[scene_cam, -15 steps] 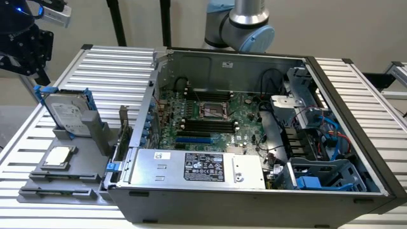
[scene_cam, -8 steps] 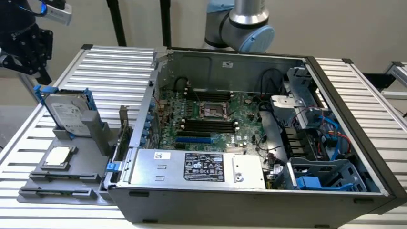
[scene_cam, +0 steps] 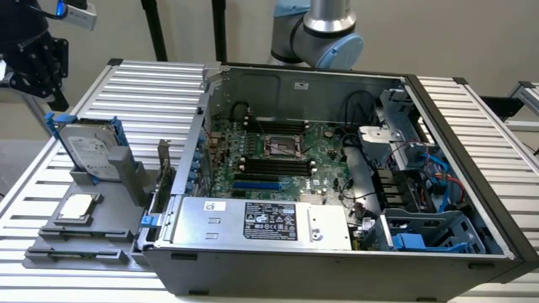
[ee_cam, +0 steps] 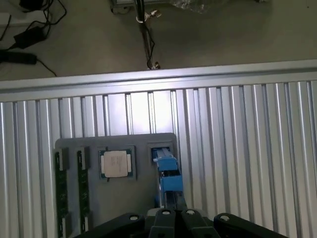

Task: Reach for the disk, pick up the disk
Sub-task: 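Pick up the disk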

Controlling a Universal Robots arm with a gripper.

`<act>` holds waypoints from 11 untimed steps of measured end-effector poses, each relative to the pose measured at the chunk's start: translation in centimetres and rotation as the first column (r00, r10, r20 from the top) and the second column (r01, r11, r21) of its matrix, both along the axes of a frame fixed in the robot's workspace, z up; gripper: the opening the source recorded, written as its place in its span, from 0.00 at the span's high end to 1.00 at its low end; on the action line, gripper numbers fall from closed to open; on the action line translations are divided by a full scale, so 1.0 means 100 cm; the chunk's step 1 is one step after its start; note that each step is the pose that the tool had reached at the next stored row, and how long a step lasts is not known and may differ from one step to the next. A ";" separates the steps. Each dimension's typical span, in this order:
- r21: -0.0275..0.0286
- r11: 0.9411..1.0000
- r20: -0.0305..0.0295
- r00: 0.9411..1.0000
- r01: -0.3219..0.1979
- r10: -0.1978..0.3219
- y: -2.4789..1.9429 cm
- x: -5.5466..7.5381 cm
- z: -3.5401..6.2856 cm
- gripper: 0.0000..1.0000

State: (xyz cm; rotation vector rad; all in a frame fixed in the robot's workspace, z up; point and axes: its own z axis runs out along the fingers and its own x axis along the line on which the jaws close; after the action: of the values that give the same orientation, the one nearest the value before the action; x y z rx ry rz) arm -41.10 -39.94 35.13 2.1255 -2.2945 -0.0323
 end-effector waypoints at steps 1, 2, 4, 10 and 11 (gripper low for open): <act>0.000 1.000 0.000 1.000 -0.003 0.003 0.0000 0.000 0.0000 0.88; 0.000 1.000 0.000 1.000 -0.003 0.003 0.0000 0.000 0.0000 0.88; 0.000 1.000 0.000 1.000 -0.003 0.003 0.0001 0.000 -0.0001 0.76; 0.000 1.000 0.000 1.000 -0.004 0.004 0.0001 0.000 -0.0059 0.58; 0.000 1.000 0.000 1.000 -0.004 0.004 0.0000 0.000 -0.0078 0.52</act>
State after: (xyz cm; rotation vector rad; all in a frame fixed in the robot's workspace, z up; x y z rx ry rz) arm -41.10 -39.93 34.35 2.1302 -2.2903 -0.0320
